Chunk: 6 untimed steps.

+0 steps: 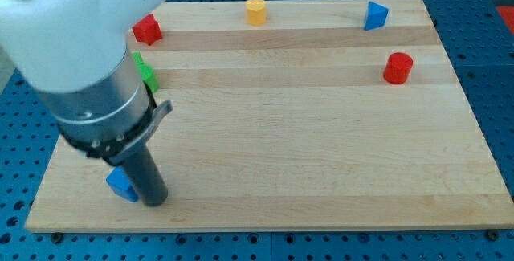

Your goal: Move the blue cube towards the yellow heart

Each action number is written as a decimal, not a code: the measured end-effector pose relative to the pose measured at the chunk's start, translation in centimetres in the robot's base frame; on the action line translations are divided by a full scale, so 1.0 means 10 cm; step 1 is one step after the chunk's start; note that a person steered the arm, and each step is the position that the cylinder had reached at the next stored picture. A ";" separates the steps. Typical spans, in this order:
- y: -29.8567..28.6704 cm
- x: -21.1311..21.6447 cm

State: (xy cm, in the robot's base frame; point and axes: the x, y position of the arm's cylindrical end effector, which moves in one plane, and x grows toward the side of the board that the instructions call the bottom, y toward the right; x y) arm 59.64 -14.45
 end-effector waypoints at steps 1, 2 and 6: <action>0.06 0.22; -0.18 0.22; 0.19 -0.88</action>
